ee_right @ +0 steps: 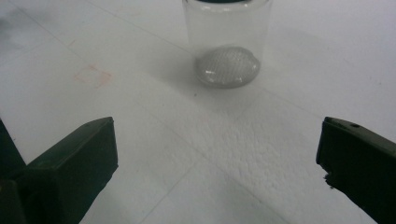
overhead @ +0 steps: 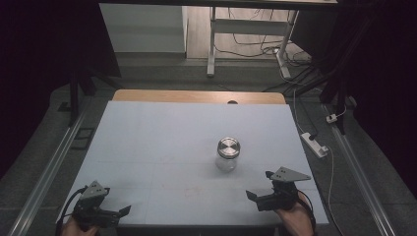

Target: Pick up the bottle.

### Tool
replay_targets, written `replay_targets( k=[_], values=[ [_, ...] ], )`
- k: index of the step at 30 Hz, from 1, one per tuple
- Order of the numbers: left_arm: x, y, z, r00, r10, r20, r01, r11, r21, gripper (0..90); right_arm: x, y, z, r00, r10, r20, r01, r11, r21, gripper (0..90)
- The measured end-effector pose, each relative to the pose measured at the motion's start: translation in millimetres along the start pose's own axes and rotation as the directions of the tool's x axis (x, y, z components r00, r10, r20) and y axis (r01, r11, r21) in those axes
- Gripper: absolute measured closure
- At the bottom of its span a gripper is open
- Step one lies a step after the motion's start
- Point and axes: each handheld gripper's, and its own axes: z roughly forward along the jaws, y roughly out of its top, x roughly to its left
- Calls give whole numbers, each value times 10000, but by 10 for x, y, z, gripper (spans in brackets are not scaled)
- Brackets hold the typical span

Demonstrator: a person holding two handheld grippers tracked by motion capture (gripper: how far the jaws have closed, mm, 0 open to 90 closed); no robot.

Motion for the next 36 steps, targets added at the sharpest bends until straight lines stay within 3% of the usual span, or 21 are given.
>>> replay_targets(
  k=[11,16,26,36],
  values=[
    [3,3,4,10000,-13,31,13,10000,31,0,-10,83,103,9994,-222,-258,219,9997,-114,0],
    [3,3,6,10000,-4,34,4,10000,38,0,-9,136,180,9992,-51,-392,47,9999,-120,0],
    [7,3,5,9999,-1,104,0,10000,35,0,-16,253,314,9978,-162,-650,138,9992,-384,0],
    [1,6,11,9999,67,115,-68,9999,76,0,-58,319,544,9987,-109,-498,119,9997,207,0]
  ],
)
